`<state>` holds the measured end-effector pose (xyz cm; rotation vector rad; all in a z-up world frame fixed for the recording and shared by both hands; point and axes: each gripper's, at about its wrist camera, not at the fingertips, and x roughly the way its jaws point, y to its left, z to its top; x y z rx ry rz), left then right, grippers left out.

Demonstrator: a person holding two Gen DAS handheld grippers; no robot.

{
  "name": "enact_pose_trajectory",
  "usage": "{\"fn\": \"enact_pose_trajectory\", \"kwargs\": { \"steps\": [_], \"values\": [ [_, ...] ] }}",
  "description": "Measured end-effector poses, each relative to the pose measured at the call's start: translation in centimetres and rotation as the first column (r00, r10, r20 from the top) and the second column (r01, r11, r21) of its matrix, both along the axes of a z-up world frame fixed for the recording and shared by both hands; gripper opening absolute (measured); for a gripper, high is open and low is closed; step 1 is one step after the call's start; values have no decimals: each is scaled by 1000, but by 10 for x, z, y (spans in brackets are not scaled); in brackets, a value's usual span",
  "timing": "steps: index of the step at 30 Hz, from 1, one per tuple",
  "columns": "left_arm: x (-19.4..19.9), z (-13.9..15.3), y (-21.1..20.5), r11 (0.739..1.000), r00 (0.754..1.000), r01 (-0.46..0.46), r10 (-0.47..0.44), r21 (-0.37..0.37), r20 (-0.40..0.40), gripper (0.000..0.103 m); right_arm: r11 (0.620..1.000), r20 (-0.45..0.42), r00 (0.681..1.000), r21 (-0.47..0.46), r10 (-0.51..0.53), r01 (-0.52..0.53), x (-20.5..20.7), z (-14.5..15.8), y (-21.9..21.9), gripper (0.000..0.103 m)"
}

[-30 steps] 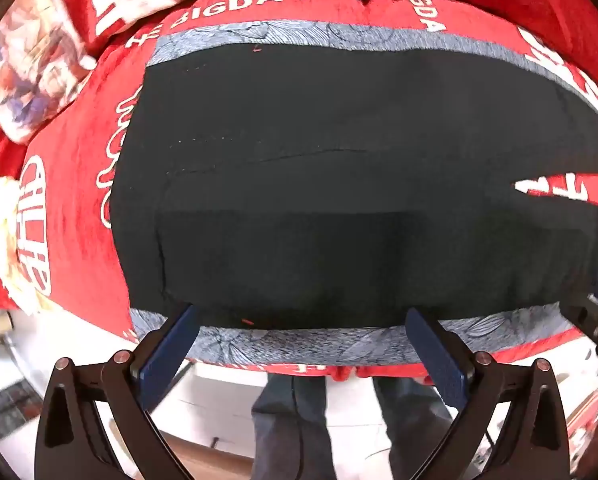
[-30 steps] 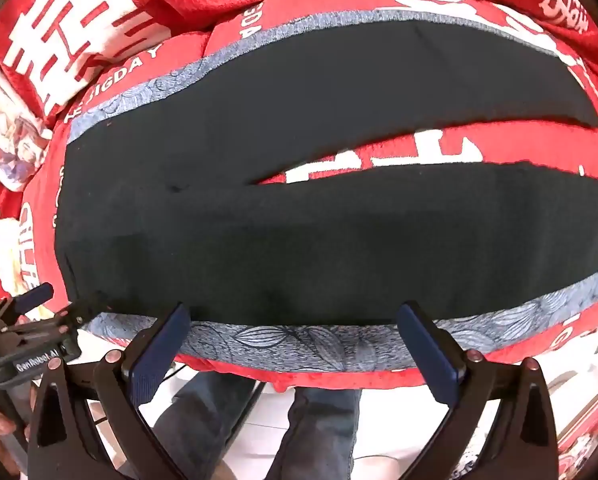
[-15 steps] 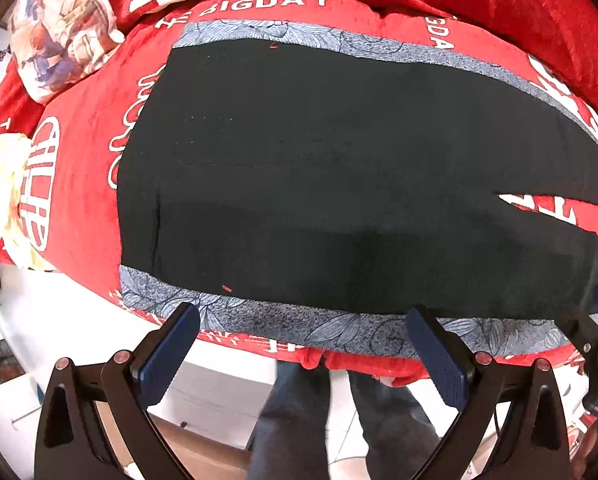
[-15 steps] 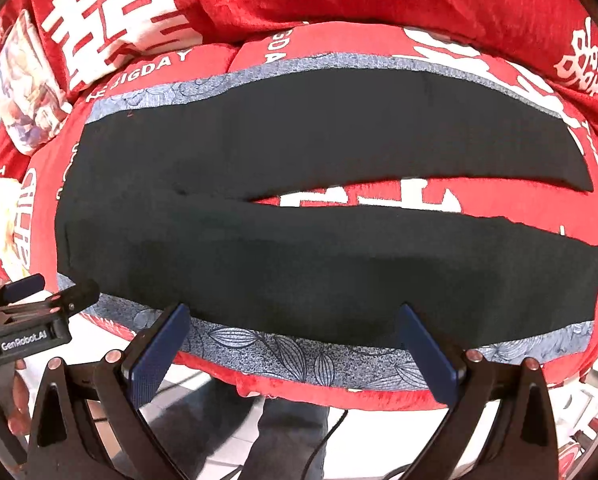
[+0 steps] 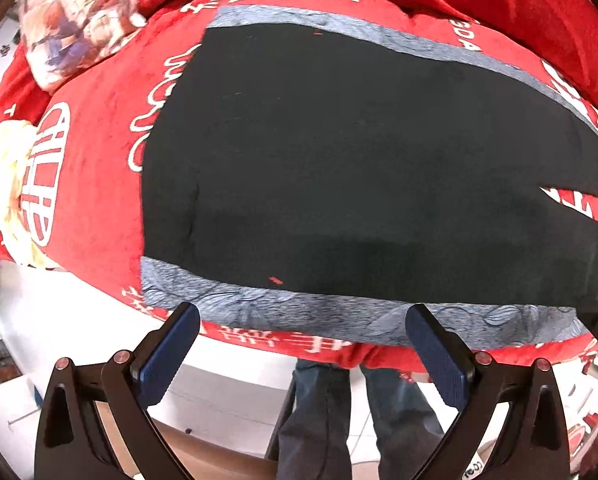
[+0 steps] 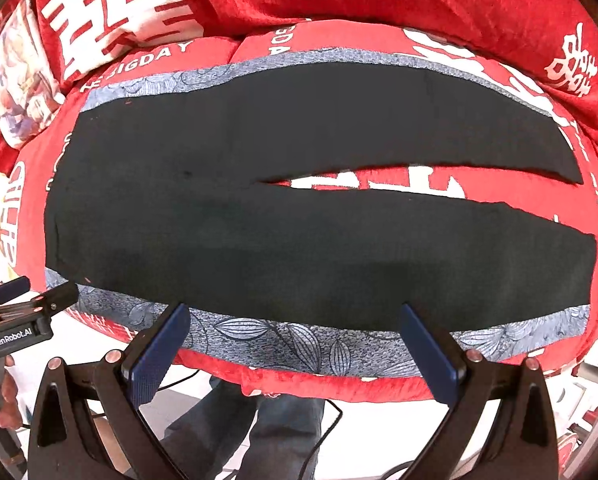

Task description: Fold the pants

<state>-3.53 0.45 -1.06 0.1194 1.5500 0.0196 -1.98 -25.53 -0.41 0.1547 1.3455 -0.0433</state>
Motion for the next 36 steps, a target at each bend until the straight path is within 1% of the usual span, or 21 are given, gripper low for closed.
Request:
{"fn": "enact_pose_trajectory", "kwargs": {
  "steps": [3, 5, 8, 11, 14, 17, 21, 27, 36],
  "values": [
    [-2, -1, 11, 1000, 1000, -9, 9, -9, 4, 103, 1000, 0, 1000, -6, -7, 7, -1, 1, 6, 103],
    [-3, -2, 15, 999, 1000, -11, 11, -36, -5, 103, 1000, -2, 1000, -10, -6, 6, -1, 2, 9, 103],
    [-5, -3, 18, 1000, 1000, 2, -2, -20, 2, 103, 1000, -7, 1000, -14, -6, 6, -3, 4, 14, 103],
    [-6, -1, 23, 1000, 1000, -15, 16, -19, 18, 103, 1000, -18, 1000, -8, -1, 1, -3, 4, 18, 103],
    [-9, -1, 30, 998, 999, -40, 41, -38, 21, 103, 1000, -26, 1000, -19, 11, -12, -4, 2, 23, 103],
    [-12, -4, 33, 997, 999, -40, 41, -60, 7, 103, 1000, -30, 999, -15, 20, -21, -2, 0, 26, 103],
    [-16, -8, 39, 997, 999, -51, 51, -53, 4, 103, 999, -36, 999, -21, 23, -24, -2, -2, 30, 103],
    [-11, -11, 40, 997, 998, -59, 59, -50, 7, 103, 1000, -37, 999, -8, 22, -22, 0, -2, 30, 103],
    [-10, -10, 36, 997, 999, -37, 40, -69, 29, 103, 999, -46, 999, -26, 29, -30, 1, -5, 29, 103]
  ]
}}
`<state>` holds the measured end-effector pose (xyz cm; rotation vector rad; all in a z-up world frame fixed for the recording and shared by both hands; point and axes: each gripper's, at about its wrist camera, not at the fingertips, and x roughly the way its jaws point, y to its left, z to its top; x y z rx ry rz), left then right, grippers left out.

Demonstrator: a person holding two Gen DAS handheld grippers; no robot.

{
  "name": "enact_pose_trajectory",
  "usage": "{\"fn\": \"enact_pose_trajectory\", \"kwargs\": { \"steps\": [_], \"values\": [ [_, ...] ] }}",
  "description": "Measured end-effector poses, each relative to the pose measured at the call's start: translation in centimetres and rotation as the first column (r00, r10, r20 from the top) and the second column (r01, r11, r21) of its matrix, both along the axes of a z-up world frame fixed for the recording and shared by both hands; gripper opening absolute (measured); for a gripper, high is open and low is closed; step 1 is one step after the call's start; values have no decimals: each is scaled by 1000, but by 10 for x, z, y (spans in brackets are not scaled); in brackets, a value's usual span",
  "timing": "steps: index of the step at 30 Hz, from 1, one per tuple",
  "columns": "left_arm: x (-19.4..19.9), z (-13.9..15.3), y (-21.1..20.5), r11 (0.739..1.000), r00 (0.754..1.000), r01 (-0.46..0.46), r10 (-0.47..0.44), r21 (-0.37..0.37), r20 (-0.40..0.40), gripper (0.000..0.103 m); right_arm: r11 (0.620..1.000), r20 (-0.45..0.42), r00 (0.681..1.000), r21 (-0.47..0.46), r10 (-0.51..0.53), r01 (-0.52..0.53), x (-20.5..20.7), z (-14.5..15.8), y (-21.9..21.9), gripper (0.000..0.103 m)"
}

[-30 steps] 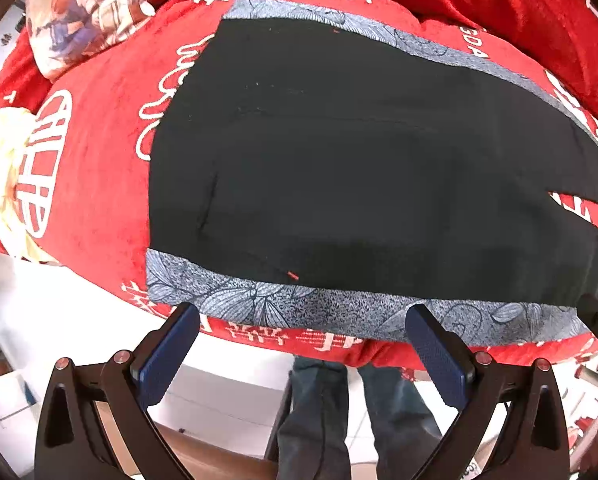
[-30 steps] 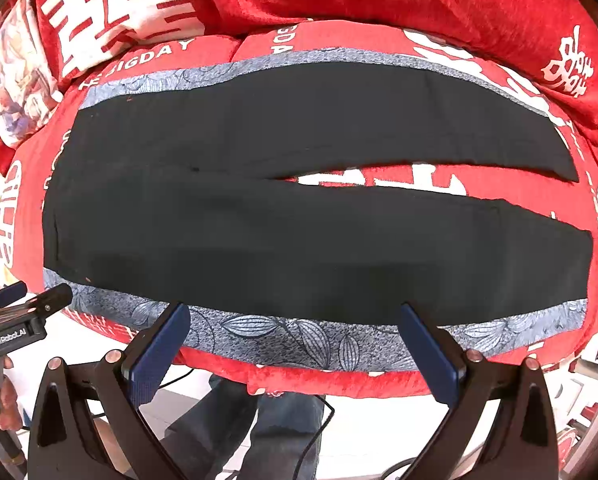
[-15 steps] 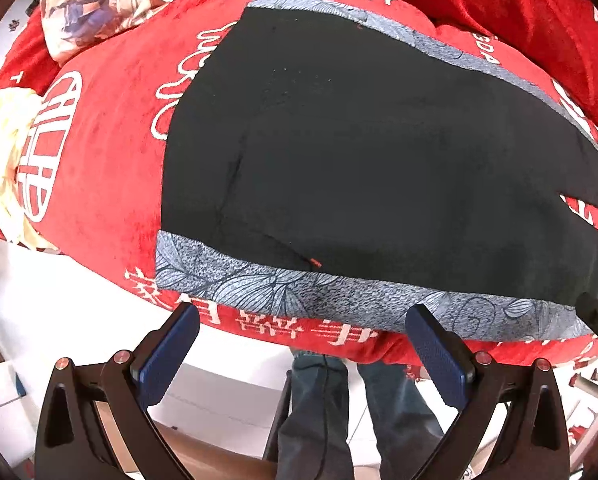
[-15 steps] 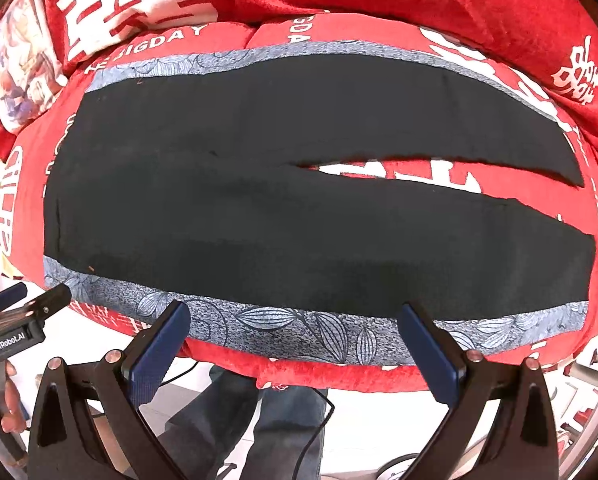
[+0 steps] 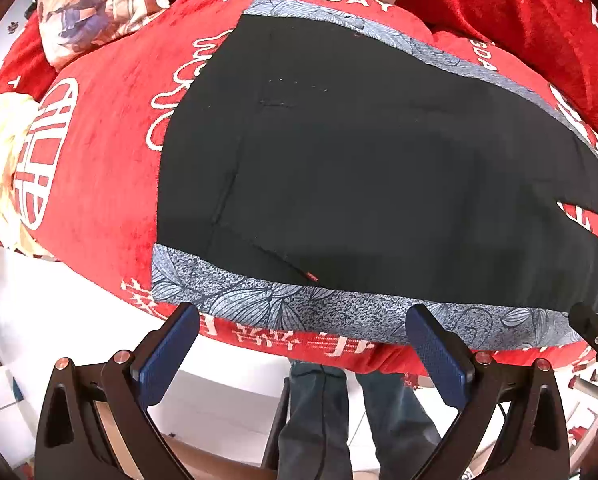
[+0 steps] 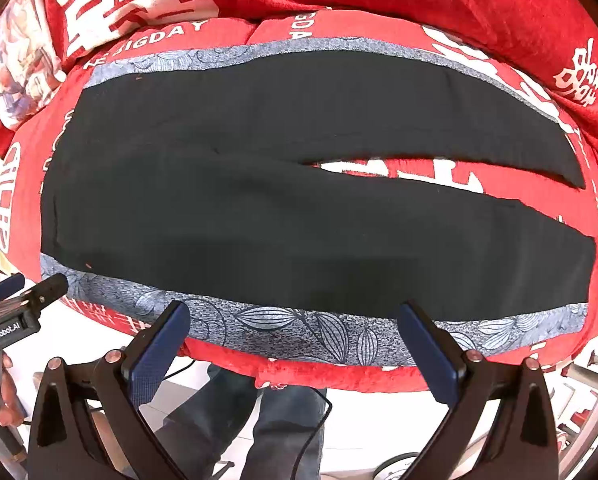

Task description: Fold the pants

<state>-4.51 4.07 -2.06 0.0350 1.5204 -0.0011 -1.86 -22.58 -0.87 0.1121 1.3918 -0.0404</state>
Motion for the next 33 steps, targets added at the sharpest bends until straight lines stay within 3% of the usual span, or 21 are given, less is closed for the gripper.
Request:
{"fn": "enact_pose_trajectory", "kwargs": {
  "steps": [7, 11, 14, 15, 20, 24, 26, 28, 33],
  "values": [
    [-2, 0, 2, 1000, 1000, 13, -13, -4, 8, 103, 999, -2, 1000, 20, -26, 26, -4, -4, -3, 103],
    [-2, -3, 7, 1000, 1000, 4, -3, -20, 13, 103, 984, 8, 997, 160, -78, 76, -7, -8, -12, 103],
    [-1, -5, 17, 998, 1000, -20, 21, -58, 16, 103, 921, -6, 986, 358, -165, 156, -12, -18, -26, 103],
    [-1, -7, 21, 997, 999, -27, 29, -74, 17, 103, 883, -17, 981, 432, -194, 182, -15, -23, -31, 103],
    [-4, -13, 39, 985, 999, -33, 39, -167, 34, 103, 743, -66, 971, 633, -230, 219, -27, -47, -32, 102],
    [-13, -27, 60, 957, 997, -69, 79, -282, 23, 103, 663, -146, 972, 712, -184, 232, -39, -82, -17, 69],
    [-19, -38, 74, 938, 992, -114, 123, -328, 8, 103, 609, -193, 971, 756, -141, 239, -45, -106, -6, 68],
    [-24, -49, 86, 924, 986, -157, 164, -349, -9, 103, 583, -210, 971, 776, -117, 238, -51, -123, 6, 68],
    [-27, -74, 110, 865, 962, -267, 268, -424, -59, 103, 523, -225, 957, 802, -181, 287, -54, -152, 10, 68]
  ]
}}
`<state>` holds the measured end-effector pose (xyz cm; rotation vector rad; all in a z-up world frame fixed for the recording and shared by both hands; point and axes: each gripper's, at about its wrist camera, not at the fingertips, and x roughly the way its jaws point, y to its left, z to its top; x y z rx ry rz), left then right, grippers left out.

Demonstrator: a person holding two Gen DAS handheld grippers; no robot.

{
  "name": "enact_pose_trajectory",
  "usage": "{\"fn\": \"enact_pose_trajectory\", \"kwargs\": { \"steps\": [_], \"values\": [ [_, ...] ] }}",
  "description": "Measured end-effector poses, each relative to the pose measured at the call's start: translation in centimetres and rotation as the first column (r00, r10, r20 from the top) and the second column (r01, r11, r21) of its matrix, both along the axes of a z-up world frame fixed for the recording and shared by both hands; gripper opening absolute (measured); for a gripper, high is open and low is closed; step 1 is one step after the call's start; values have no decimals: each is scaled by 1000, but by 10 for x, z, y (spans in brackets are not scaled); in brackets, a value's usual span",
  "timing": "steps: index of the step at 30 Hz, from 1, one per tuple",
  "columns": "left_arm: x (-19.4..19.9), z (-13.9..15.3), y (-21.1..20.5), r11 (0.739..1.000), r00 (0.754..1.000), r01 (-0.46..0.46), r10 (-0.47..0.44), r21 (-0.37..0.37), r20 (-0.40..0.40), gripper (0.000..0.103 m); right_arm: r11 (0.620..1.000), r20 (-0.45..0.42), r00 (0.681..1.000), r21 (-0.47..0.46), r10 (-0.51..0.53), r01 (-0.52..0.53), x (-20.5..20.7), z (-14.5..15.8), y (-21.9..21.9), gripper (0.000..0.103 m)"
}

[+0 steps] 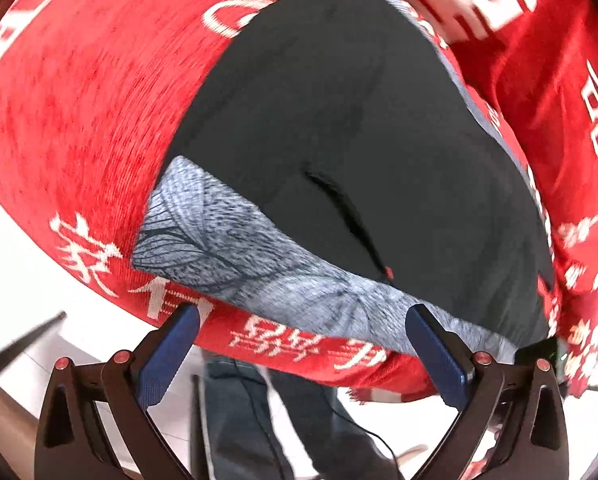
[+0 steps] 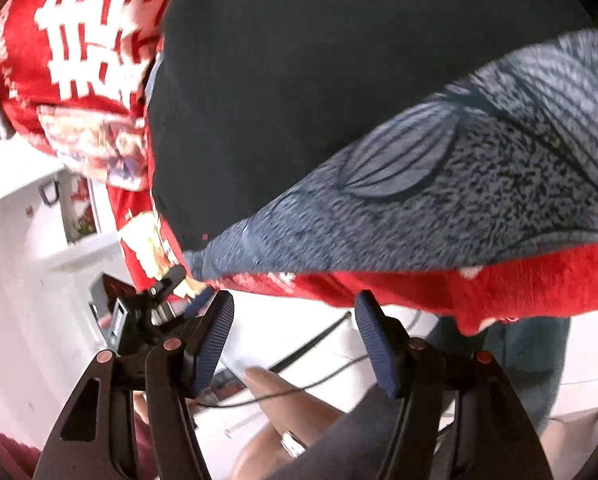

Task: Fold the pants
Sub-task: 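Grasp the grey waistband with the left tool while the right tool grasps it too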

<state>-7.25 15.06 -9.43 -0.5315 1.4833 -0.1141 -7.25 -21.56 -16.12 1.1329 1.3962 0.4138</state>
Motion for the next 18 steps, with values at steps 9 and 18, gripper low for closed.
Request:
{"fn": "enact_pose_trajectory", "kwargs": {
  "steps": [9, 18],
  "values": [
    [16, -6, -8, 994, 999, -37, 40, -98, 29, 103, 986, 50, 988, 77, -149, 145, 9, 2, -24, 68],
    [27, -7, -10, 997, 999, -33, 33, -65, 5, 84, 973, 27, 975, 73, -221, 218, -4, 0, -36, 66]
  ]
}}
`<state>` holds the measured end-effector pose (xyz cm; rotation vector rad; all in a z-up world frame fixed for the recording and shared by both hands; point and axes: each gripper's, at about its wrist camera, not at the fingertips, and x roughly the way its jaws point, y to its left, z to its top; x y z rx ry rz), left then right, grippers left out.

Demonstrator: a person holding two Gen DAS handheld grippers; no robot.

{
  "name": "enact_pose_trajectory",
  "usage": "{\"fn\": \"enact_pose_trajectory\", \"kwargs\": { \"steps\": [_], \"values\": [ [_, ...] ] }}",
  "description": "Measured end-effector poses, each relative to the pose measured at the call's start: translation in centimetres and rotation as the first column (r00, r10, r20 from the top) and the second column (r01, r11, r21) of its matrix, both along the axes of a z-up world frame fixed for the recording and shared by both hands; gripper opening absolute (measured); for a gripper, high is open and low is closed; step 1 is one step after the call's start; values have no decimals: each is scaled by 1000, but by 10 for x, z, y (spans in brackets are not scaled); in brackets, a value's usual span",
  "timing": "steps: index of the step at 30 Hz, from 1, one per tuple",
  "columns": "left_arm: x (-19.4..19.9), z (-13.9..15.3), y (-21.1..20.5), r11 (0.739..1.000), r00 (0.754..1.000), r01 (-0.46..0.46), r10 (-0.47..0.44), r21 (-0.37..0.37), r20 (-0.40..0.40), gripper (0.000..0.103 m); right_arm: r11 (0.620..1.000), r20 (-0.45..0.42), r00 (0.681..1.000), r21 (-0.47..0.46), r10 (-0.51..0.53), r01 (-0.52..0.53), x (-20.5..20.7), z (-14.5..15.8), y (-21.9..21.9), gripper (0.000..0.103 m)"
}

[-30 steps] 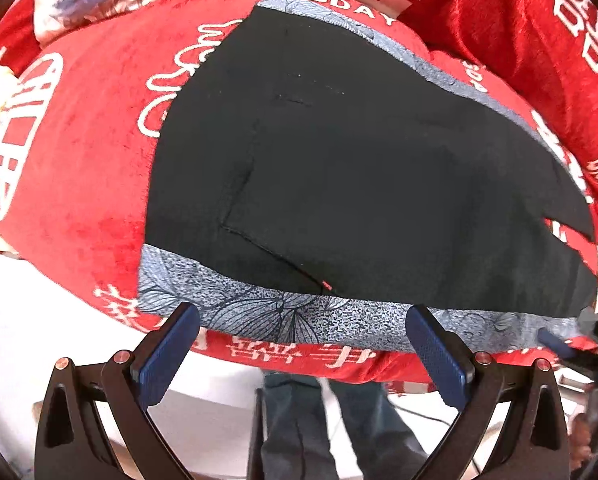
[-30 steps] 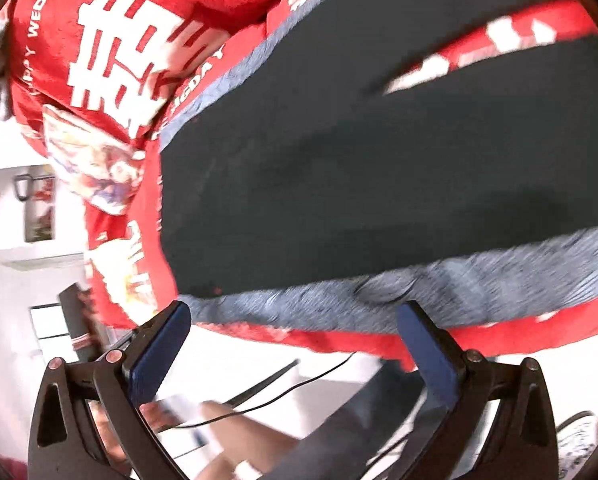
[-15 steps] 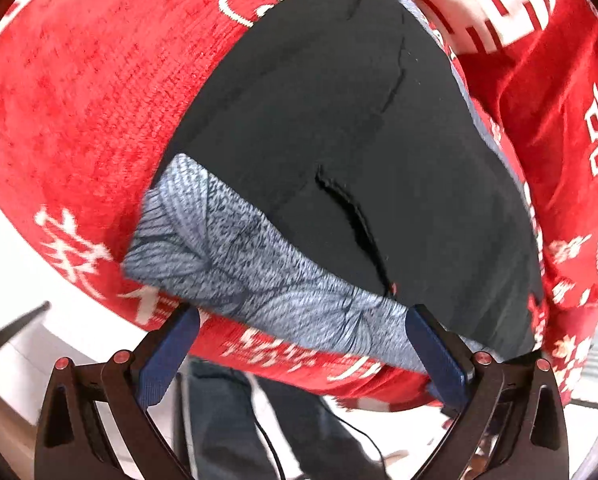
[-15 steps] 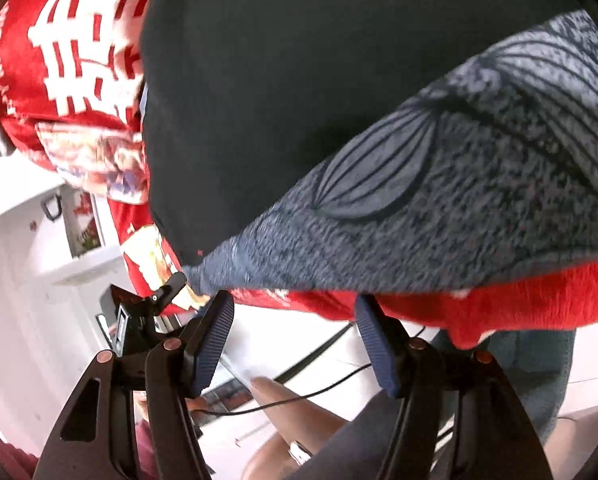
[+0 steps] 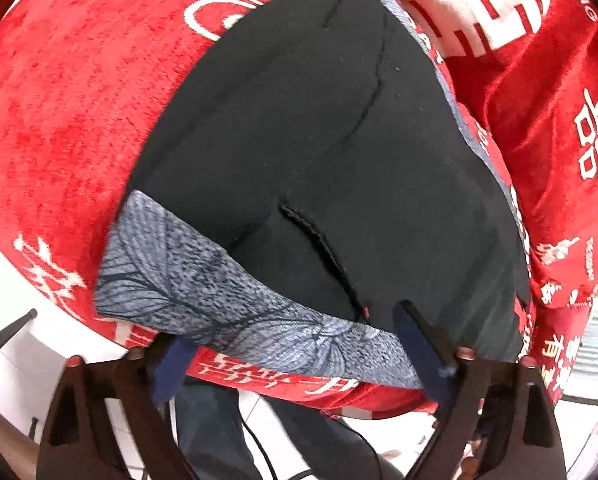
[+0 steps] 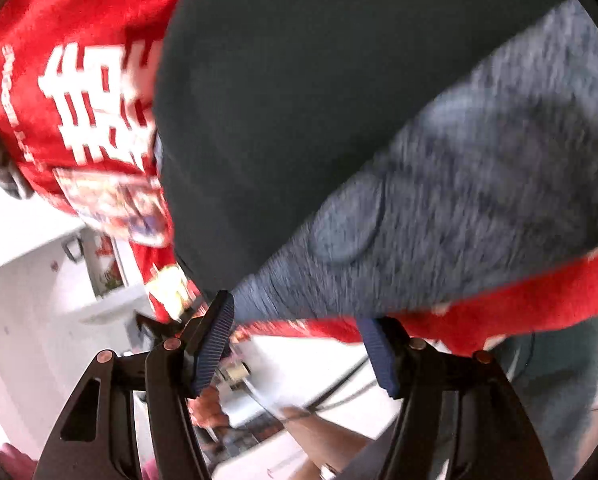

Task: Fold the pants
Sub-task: 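Grasp the grey waistband with the left tool while the right tool grasps it too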

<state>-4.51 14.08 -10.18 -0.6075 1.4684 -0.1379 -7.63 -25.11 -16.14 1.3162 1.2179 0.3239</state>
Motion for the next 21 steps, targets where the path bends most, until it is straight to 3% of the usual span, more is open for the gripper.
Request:
{"fn": "enact_pose_trajectory", "kwargs": {
  "steps": [2, 3, 4, 6, 10, 14, 18, 21],
  "values": [
    [0, 1, 5, 999, 1000, -15, 16, 33, -13, 58, 999, -6, 1000, 28, -25, 25, 7, 0, -4, 58],
    [-1, 2, 10, 999, 999, -29, 30, 44, -14, 49, 1000, -28, 1000, 21, -12, 12, 10, -1, -4, 43],
    [-3, 2, 15, 997, 999, -47, 48, 54, -20, 30, 1000, -62, 998, -9, 26, -26, 14, -3, -3, 21],
    [-6, 3, 23, 995, 995, -92, 93, 26, -29, 22, 993, -90, 993, -73, 81, -88, 17, -1, -2, 7],
    [0, 28, 15, 994, 996, -85, 86, 71, -14, 21, 977, -36, 986, -128, 165, -169, 32, 32, -4, 5],
    [22, 80, 3, 995, 995, -72, 68, 68, 69, 21, 961, 57, 973, -181, 224, -211, 67, 85, -15, 5],
    [75, 125, -16, 998, 978, -32, 20, 59, 206, 21, 945, 149, 952, -236, 267, -228, 118, 130, -34, 5],
    [135, 135, -47, 988, 947, 42, -87, 147, 309, 21, 922, 188, 932, -300, 310, -246, 166, 148, -39, 5]
  ]
}}
